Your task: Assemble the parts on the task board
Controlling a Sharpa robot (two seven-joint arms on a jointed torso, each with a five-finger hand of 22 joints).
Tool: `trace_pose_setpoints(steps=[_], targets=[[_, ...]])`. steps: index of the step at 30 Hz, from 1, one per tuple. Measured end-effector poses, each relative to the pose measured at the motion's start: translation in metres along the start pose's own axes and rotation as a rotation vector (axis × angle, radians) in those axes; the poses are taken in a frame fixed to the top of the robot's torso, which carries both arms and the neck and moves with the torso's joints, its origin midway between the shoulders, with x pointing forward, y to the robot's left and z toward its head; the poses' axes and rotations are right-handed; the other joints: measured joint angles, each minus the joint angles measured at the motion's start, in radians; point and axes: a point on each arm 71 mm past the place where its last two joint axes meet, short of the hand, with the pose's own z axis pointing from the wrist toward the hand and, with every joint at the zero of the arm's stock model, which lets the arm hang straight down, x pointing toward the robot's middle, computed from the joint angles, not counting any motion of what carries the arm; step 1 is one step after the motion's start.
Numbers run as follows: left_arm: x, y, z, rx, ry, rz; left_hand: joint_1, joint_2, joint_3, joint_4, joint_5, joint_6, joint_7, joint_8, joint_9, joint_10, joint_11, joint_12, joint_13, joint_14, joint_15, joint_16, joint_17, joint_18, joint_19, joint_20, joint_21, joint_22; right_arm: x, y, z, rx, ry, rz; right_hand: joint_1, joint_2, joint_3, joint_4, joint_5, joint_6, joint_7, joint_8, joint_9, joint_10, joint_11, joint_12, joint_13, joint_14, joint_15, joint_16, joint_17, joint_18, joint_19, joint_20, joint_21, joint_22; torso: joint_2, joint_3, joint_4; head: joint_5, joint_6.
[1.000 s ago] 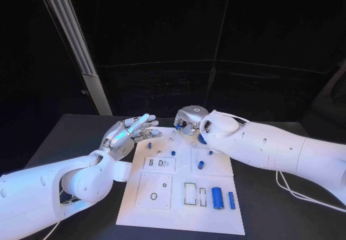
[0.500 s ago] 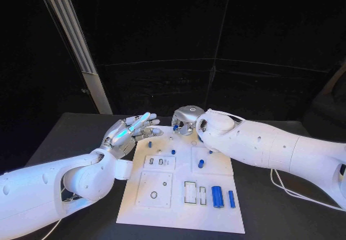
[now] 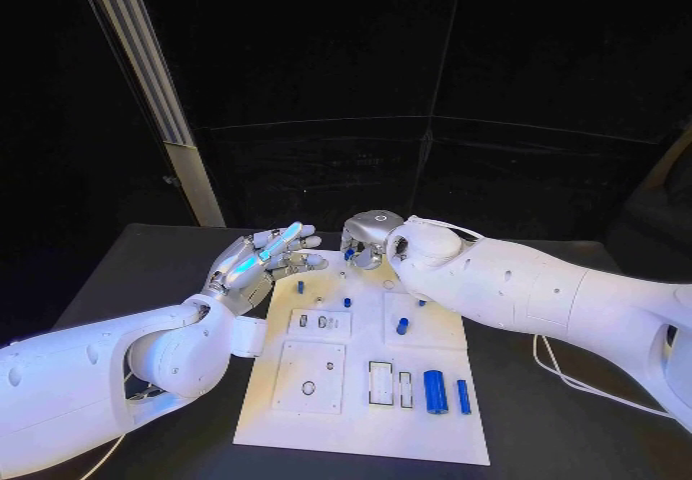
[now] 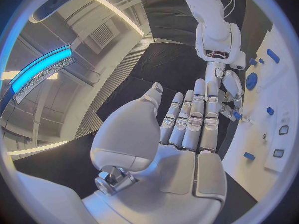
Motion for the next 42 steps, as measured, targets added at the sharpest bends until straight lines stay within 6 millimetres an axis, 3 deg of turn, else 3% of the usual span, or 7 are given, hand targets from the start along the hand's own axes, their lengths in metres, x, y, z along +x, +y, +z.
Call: trace_pose_setpoints(steps=[42], targets=[[0.0021, 0.0009, 0.0025, -0.01, 0.015, -0.008, 0.0, 0.0, 0.003, -0.003, 0.0, 0.0, 0.0, -0.004, 0.0, 0.0, 0.0, 0.0, 0.0, 0.0, 0.0, 0.0, 0.001, 0.0, 0.0, 0.0, 0.0, -0.001, 0.0055, 0.0042, 0.0104, 0.012, 0.041, -0.038, 0.0, -0.008, 0.003, 0.008, -0.002, -0.003, 0.001, -0.003, -0.001, -0.003, 0.003, -0.004, 0.0, -0.006, -0.002, 0.0, 0.0, 0.0, -0.014, 0.0, -0.008, -0.019, 0.001, -0.0003, -0.0031, 0.004, -0.007]])
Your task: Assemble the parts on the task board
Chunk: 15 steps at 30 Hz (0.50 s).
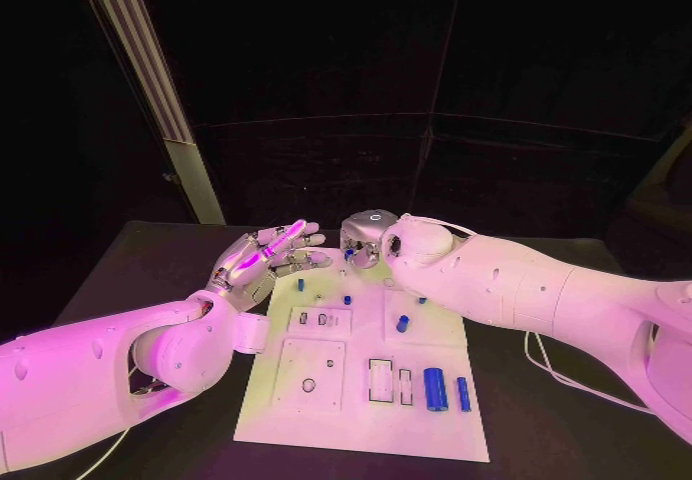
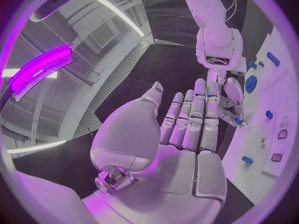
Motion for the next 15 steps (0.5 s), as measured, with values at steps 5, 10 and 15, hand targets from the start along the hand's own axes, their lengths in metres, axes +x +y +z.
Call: trace_pose_setpoints(steps=[5, 10, 15], targets=[[0.0001, 0.0002, 0.0001, -0.001, 0.002, -0.001, 0.0, 0.0, 0.0, 0.0, 0.0, 0.0, 0.0, 0.0, 0.0, 0.0, 0.0, 0.0, 0.0, 0.0, 0.0, -0.004, 0.001, 0.0, 0.0, 0.0, 0.0, 0.0, 0.0004, 0.0002, 0.0002, 0.003, 0.004, -0.003, 0.0, 0.0, 0.0, 0.0, -0.002, -0.002, 0.001, 0.0, 0.0, 0.0, 0.0, -0.004, 0.0, -0.001, 0.001, 0.0, 0.0, 0.0, 0.0, 0.0, 0.0, -0.002, 0.0, -0.0003, 0.0001, 0.0, -0.002], [0.0001, 0.0003, 0.0003, -0.003, 0.003, -0.002, 0.0, 0.0, 0.0, 0.0, 0.0, 0.0, 0.0, 0.0, 0.0, 0.0, 0.0, 0.0, 0.0, 0.0, 0.0, -0.004, 0.001, 0.0, 0.0, 0.0, 0.0, 0.0, 0.0008, 0.001, 0.0006, 0.003, 0.009, -0.005, 0.0, 0.0, 0.003, 0.003, -0.002, -0.006, 0.005, 0.0, 0.0, -0.01, 0.002, -0.007, 0.0, -0.004, 0.004, 0.0, 0.0, 0.0, -0.012, 0.001, -0.008, -0.017, 0.0, -0.0005, 0.0001, 0.001, -0.004], [0.0001, 0.0004, 0.0003, -0.005, 0.004, -0.002, 0.0, 0.0, 0.0, 0.0, 0.0, 0.0, 0.0, 0.0, 0.0, 0.0, 0.0, 0.0, 0.0, 0.0, 0.0, -0.004, 0.001, 0.0, 0.0, 0.0, 0.0, -0.001, 0.0008, 0.0013, 0.0006, 0.003, 0.009, -0.006, -0.016, -0.038, -0.014, 0.025, -0.008, -0.059, 0.017, -0.006, -0.011, -0.06, 0.012, -0.03, -0.002, -0.025, 0.014, -0.018, -0.009, 0.0, -0.071, 0.008, -0.053, -0.104, 0.0, -0.0005, -0.0003, 0.001, -0.005]])
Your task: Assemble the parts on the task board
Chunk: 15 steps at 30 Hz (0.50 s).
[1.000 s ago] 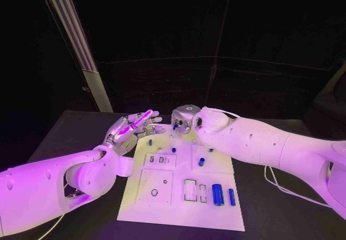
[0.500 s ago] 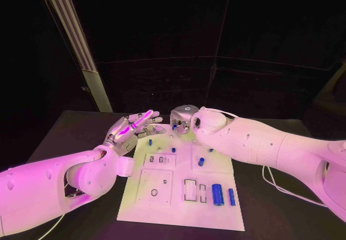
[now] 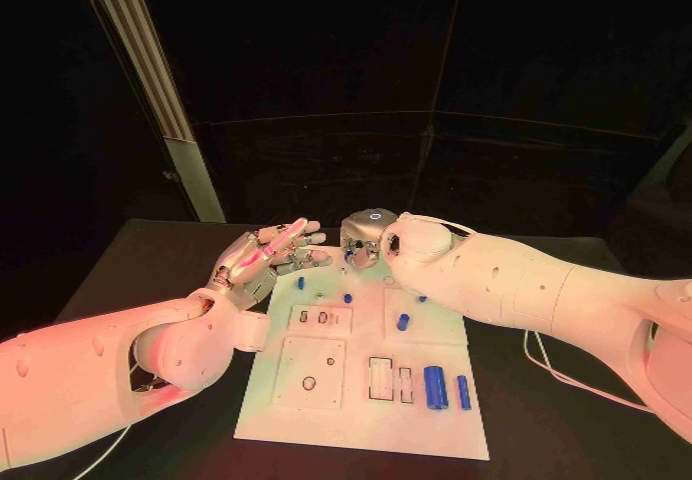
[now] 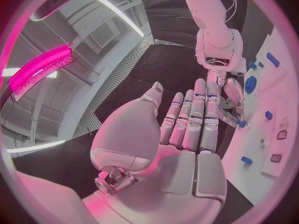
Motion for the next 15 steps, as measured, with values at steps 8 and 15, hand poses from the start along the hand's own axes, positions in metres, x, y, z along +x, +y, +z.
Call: trace_pose_setpoints(steps=[8, 15], targets=[[-0.001, 0.0, 0.0, -0.002, -0.001, 0.0, 0.0, 0.0, 0.0, 0.0, 0.0, 0.0, 0.0, 0.0, 0.0, 0.0, 0.0, 0.0, 0.0, 0.0, 0.0, 0.0, 0.0, 0.0, 0.0, 0.0, 0.0, 0.0, 0.0, -0.003, -0.002, 0.003, -0.006, 0.0, 0.007, -0.019, -0.038, 0.015, -0.007, -0.057, 0.002, 0.0, -0.004, -0.037, 0.005, 0.0, 0.0, -0.002, 0.002, -0.014, -0.008, 0.0, -0.015, 0.006, -0.023, -0.04, 0.0, -0.0001, -0.0006, 0.001, -0.002], [-0.003, 0.0, 0.0, -0.003, -0.005, 0.003, 0.0, 0.0, 0.0, 0.0, 0.0, 0.0, 0.0, 0.0, 0.0, 0.0, 0.0, 0.0, 0.0, 0.0, 0.0, 0.0, 0.0, 0.0, 0.0, 0.0, 0.0, 0.0, -0.001, -0.012, -0.014, -0.001, -0.024, 0.011, 0.007, -0.019, -0.054, 0.026, 0.007, -0.057, 0.002, 0.0, -0.001, -0.034, 0.004, 0.017, 0.004, -0.002, 0.002, -0.019, -0.01, 0.0, -0.014, 0.005, -0.023, -0.032, -0.001, 0.0002, -0.0033, 0.003, -0.004]])
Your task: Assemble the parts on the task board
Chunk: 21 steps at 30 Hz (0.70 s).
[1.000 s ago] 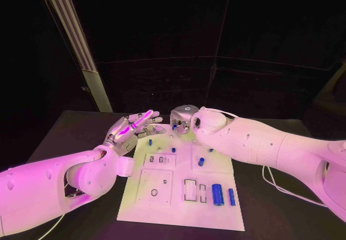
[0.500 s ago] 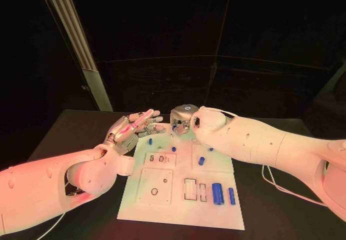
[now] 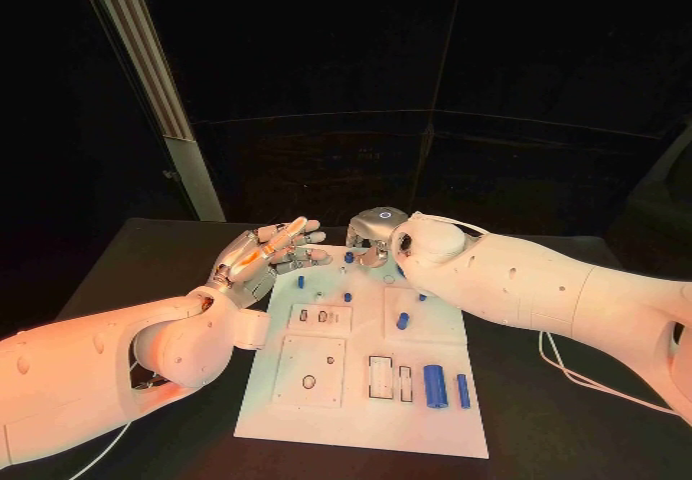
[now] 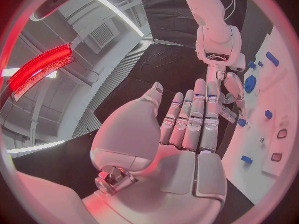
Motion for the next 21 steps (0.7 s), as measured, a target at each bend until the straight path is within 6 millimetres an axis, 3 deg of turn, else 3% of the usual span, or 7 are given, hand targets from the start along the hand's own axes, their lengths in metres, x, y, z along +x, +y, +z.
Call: trace_pose_setpoints(steps=[4, 7, 9, 15, 16, 18, 21], targets=[[-0.003, 0.0, -0.001, -0.001, -0.006, 0.003, 0.005, 0.005, 0.003, -0.003, 0.0, 0.0, 0.0, 0.0, 0.0, 0.0, 0.0, -0.005, 0.0, 0.0, 0.0, -0.004, 0.002, 0.0, 0.0, 0.0, -0.004, -0.001, -0.001, -0.012, -0.017, 0.003, -0.016, 0.031, 0.007, -0.007, -0.011, 0.006, 0.003, 0.009, 0.008, 0.006, 0.004, 0.023, 0.001, 0.015, 0.001, 0.013, -0.002, 0.0, 0.0, 0.0, 0.03, 0.0, 0.019, 0.044, -0.001, 0.0009, -0.0031, 0.003, 0.002], [-0.005, 0.0, -0.002, -0.004, -0.01, 0.005, 0.005, 0.005, 0.001, -0.007, 0.0, -0.002, 0.002, -0.004, 0.0, 0.0, 0.0, -0.005, 0.0, 0.0, 0.0, -0.007, 0.003, 0.0, 0.0, 0.0, -0.004, -0.002, -0.002, -0.026, -0.033, 0.021, -0.025, 0.08, 0.004, -0.033, -0.04, 0.012, 0.047, 0.009, 0.009, 0.006, 0.004, 0.023, 0.001, 0.015, 0.0, 0.013, -0.002, 0.0, 0.002, 0.0, 0.031, -0.001, 0.02, 0.047, -0.003, 0.0021, -0.0076, 0.009, 0.003], [-0.006, 0.001, -0.003, -0.006, -0.011, 0.006, 0.01, 0.01, 0.005, -0.01, 0.0, -0.004, 0.004, -0.004, 0.0, 0.0, 0.0, -0.01, 0.0, 0.0, 0.0, -0.007, 0.004, 0.0, 0.0, 0.0, -0.004, -0.002, -0.002, -0.034, -0.042, 0.035, -0.029, 0.113, 0.001, -0.036, -0.056, 0.016, 0.061, 0.009, 0.009, 0.006, 0.004, 0.023, 0.001, 0.018, 0.0, 0.013, -0.002, 0.002, 0.003, 0.0, 0.036, 0.0, 0.024, 0.058, -0.005, 0.003, -0.0112, 0.012, 0.005], [-0.008, 0.002, -0.003, -0.011, -0.015, 0.009, 0.01, 0.01, 0.008, -0.014, 0.0, -0.004, 0.004, -0.004, 0.0, 0.0, 0.0, -0.012, 0.0, 0.0, 0.0, -0.007, 0.004, 0.0, 0.0, 0.0, -0.004, -0.004, -0.002, -0.054, -0.064, 0.081, -0.033, 0.194, 0.001, -0.043, -0.102, 0.034, 0.083, 0.016, -0.004, 0.011, 0.006, 0.078, -0.014, 0.063, 0.015, 0.044, -0.015, 0.04, 0.019, -0.002, 0.121, -0.008, 0.093, 0.197, -0.011, 0.0071, -0.0229, 0.014, 0.009], [-0.008, 0.003, -0.003, -0.012, -0.016, 0.009, 0.01, 0.01, 0.008, -0.014, 0.0, -0.004, 0.004, -0.004, 0.0, 0.0, 0.0, -0.012, 0.0, 0.0, 0.0, -0.007, 0.004, 0.0, 0.0, 0.0, -0.004, -0.004, -0.002, -0.057, -0.067, 0.088, -0.031, 0.199, 0.001, -0.043, -0.107, 0.038, 0.088, 0.024, -0.008, 0.018, 0.009, 0.087, -0.018, 0.07, 0.019, 0.047, -0.018, 0.048, 0.022, -0.017, 0.132, -0.01, 0.102, 0.217, -0.012, 0.0078, -0.0244, 0.014, 0.009], [-0.009, 0.003, -0.003, -0.014, -0.016, 0.01, 0.011, 0.011, 0.008, -0.014, 0.0, -0.004, 0.004, -0.004, 0.0, 0.0, 0.0, -0.012, 0.0, 0.0, 0.0, -0.01, 0.005, 0.0, 0.0, 0.0, -0.004, -0.004, -0.002, -0.063, -0.073, 0.106, -0.024, 0.205, -0.005, -0.05, -0.125, 0.045, 0.088, 0.031, -0.012, 0.023, 0.011, 0.093, -0.022, 0.081, 0.028, 0.053, -0.019, 0.067, 0.032, -0.016, 0.148, -0.015, 0.117, 0.246, -0.014, 0.0098, -0.0277, 0.014, 0.007], [-0.01, 0.004, -0.004, -0.018, -0.018, 0.011, 0.015, 0.015, 0.008, -0.014, 0.0, -0.004, 0.004, -0.004, 0.0, -0.004, 0.004, -0.012, 0.0, 0.0, 0.0, -0.012, 0.006, 0.0, 0.0, 0.0, -0.004, -0.004, -0.001, -0.07, -0.08, 0.129, -0.013, 0.206, 0.001, -0.057, -0.153, 0.053, 0.081, -0.001, -0.018, 0.022, 0.01, 0.084, -0.031, 0.092, 0.041, 0.053, -0.019, 0.091, 0.045, -0.016, 0.154, -0.021, 0.128, 0.269, -0.015, 0.0116, -0.0313, 0.012, 0.005]])
